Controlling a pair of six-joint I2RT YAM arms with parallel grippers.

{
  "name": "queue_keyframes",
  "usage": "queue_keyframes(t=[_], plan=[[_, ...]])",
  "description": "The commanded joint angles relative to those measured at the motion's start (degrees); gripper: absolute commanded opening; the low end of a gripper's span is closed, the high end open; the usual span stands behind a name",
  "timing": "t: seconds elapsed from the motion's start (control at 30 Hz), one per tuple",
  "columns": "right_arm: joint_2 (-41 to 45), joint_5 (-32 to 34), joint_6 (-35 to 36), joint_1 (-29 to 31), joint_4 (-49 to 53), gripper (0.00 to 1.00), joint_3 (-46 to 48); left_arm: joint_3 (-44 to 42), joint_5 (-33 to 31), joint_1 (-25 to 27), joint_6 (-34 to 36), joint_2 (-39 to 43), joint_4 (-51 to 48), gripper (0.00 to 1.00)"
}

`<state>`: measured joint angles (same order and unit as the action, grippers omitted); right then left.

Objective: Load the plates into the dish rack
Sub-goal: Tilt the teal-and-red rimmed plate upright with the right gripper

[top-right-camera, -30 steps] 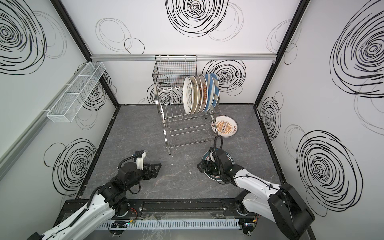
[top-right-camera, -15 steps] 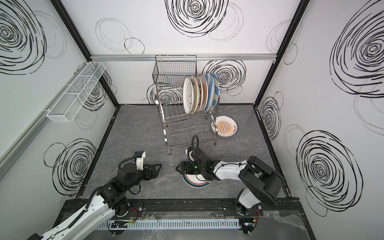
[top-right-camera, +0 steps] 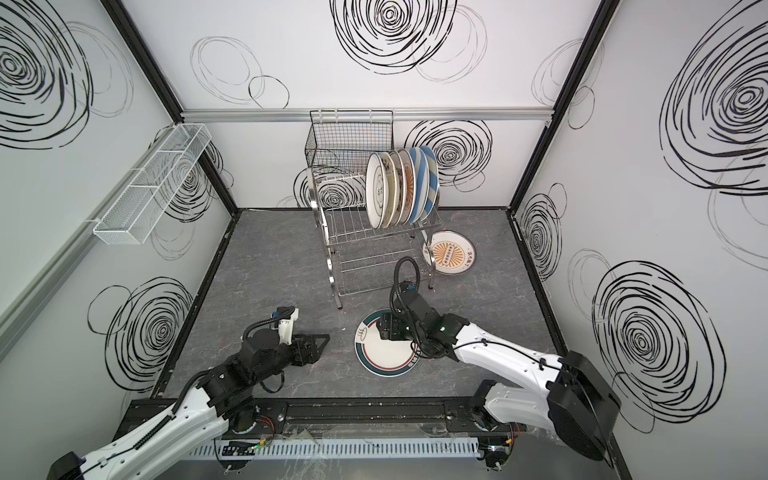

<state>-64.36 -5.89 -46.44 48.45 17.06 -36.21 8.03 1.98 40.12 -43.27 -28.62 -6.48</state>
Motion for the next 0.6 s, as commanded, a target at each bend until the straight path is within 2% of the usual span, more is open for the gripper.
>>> queue_keyframes(t=[0.0, 0.13, 0.23, 0.3, 0.47, 0.57], plan=[[3.56, 6.58, -1.87, -0.17, 11.77, 0.79, 2.69, 0.27, -2.68, 2.98, -2.47, -0.95, 5.10, 0.96], [6.38, 5.42, -3.53, -1.05, 10.99, 0.79, 7.57, 0.15, -5.07, 6.49, -3.47, -3.46, 7.37, 0.96], [5.81, 6.64, -4.17, -1.20, 13.03, 0.79, 9.12, -0.16, -6.22, 7.98, -3.45, -5.39, 8.53, 0.96], [5.23, 5.22, -4.88, -2.33, 12.40, 0.79, 10.02, -0.24, -7.20, 8.89, -3.02, -6.49, 9.32, 0.96], [6.78, -2.74, -3.67, -5.32, 0.25, 0.76, 15.46, -0.47, -8.47, 10.37, -2.70, -8.97, 11.33, 0.96], [8.61, -5.82, -3.76, -8.11, -3.77, 0.72, 18.32, -0.90, -8.66, 11.13, -2.94, -10.24, 12.86, 0.96]])
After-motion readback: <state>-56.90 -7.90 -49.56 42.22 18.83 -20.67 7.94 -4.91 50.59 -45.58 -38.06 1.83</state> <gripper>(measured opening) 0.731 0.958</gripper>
